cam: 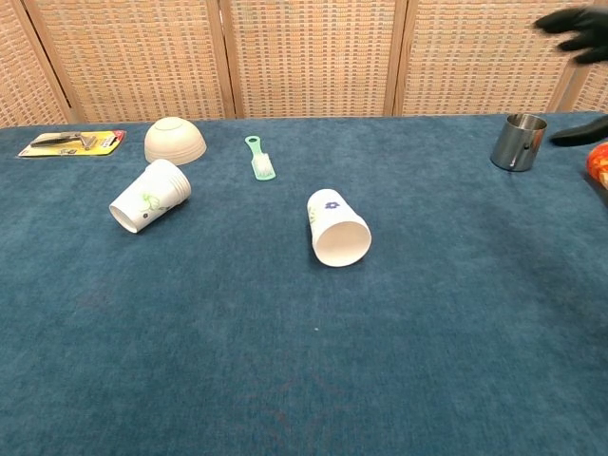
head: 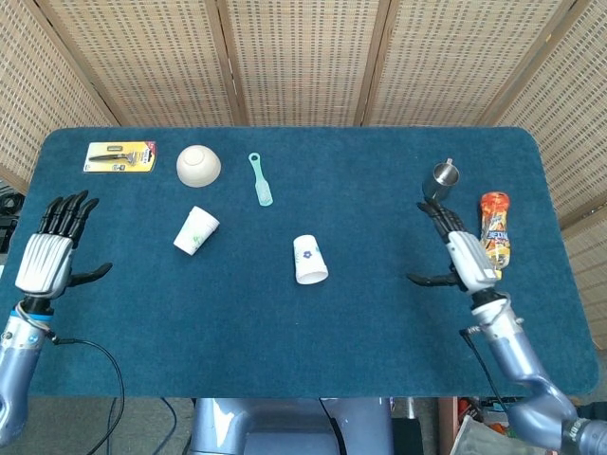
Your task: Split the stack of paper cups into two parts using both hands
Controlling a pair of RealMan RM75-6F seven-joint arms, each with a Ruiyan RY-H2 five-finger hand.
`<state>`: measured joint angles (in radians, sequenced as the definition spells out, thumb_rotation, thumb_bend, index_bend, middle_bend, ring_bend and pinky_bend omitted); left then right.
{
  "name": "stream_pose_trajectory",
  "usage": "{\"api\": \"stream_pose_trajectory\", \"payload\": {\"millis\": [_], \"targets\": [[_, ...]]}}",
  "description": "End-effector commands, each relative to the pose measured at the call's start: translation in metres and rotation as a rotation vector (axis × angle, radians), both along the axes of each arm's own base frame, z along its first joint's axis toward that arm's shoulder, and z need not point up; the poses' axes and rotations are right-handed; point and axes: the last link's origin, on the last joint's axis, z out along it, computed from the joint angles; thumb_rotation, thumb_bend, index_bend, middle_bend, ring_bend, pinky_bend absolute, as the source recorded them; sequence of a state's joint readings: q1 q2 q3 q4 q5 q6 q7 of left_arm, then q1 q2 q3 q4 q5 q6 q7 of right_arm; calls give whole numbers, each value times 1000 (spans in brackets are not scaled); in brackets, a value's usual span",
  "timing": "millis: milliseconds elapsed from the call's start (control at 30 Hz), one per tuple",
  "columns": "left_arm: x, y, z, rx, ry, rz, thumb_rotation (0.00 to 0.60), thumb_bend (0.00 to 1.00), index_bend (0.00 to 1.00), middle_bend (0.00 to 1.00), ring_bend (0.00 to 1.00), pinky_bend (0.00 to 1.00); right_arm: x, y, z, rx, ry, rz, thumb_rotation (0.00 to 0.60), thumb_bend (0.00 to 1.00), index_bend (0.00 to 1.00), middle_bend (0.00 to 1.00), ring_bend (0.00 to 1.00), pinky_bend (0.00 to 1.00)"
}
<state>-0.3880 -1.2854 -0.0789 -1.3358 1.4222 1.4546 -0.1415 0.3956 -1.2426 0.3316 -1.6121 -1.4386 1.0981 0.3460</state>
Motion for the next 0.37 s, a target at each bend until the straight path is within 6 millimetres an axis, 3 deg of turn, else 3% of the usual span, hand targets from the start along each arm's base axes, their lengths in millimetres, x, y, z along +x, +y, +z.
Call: {"api": "stream_pose_trajectory", "payload": {"millis": [33, 167, 367], "targets": [[-6, -60, 32, 48, -41, 212, 600, 170, 0, 0, 0, 0, -44, 75, 29, -259, 330, 76, 600, 0, 78, 0, 0, 0], [-9, -81, 25, 73, -70, 242, 600, 168, 0, 0, 0, 0, -52, 100, 30, -285, 355, 35, 600, 0, 51, 0, 0, 0], [-14, -95, 15, 61, -68, 227, 600, 166, 0, 0, 0, 0, -57, 120, 28, -292, 361, -5, 600, 0, 51, 0, 0, 0]]}}
